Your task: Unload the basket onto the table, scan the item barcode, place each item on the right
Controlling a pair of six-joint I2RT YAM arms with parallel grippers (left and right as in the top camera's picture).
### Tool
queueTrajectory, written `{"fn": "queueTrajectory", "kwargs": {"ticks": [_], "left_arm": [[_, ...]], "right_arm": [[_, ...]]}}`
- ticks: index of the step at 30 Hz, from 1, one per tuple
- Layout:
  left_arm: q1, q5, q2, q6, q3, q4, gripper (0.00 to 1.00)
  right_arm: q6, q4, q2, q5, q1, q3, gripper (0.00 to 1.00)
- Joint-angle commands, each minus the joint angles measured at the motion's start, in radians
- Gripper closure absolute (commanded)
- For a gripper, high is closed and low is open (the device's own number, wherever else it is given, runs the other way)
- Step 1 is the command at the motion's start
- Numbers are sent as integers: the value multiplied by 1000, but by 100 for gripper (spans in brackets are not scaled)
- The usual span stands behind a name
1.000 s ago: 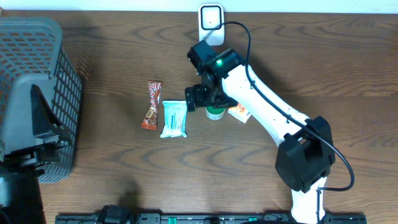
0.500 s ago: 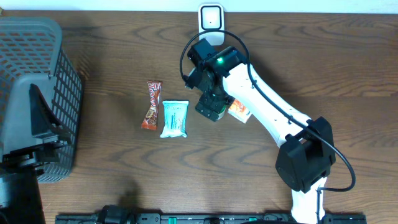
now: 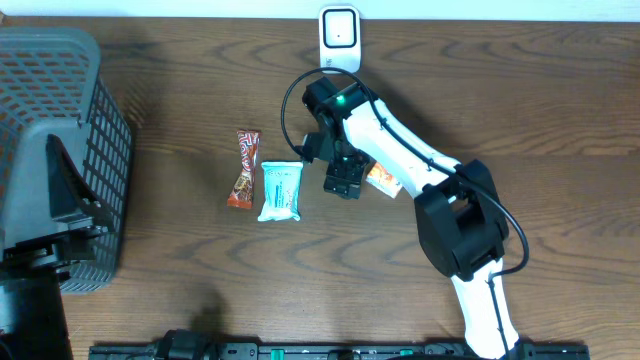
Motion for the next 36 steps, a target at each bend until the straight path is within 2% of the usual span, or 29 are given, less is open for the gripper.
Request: {"fn": "queueTrajectory", "kwargs": {"ticks": [1, 3, 5, 7, 13, 18, 21, 25, 29, 33, 35, 36], "left_arm": [[5, -6, -3, 9, -4, 7, 2], [5, -6, -3, 9, -4, 7, 2], [5, -6, -3, 8, -4, 7, 2], [5, -6, -3, 8, -4, 7, 2], [5, -6, -3, 9, -5, 7, 2], [5, -6, -3, 8, -5, 7, 2], [5, -6, -3, 9, -5, 7, 2], [5, -6, -3, 8, -6, 7, 2], [5, -6, -3, 9, -6, 7, 2], [5, -6, -3, 8, -8, 7, 2], [5, -6, -3, 8, -10, 8, 2], [5, -6, -3, 8, -10, 8, 2]], "right_arm": [[-25, 6, 18, -3, -8, 5, 1], [-4, 7, 21, -5, -8, 5, 2], [16, 8, 21, -19, -8, 5, 13], [44, 7, 21, -21, -7, 5, 20], [168, 8, 21, -36, -8, 5, 29], [333, 0, 21, -36, -2, 11, 32], [462, -21, 20, -36, 8, 25, 42], [658, -28, 20, -36, 20, 43, 43], [960, -19, 20, -36, 21, 48, 47], [1189, 29, 20, -37, 21, 48, 47], [1295, 52, 20, -38, 21, 48, 31], [1342, 63, 20, -40, 21, 48, 27]]}}
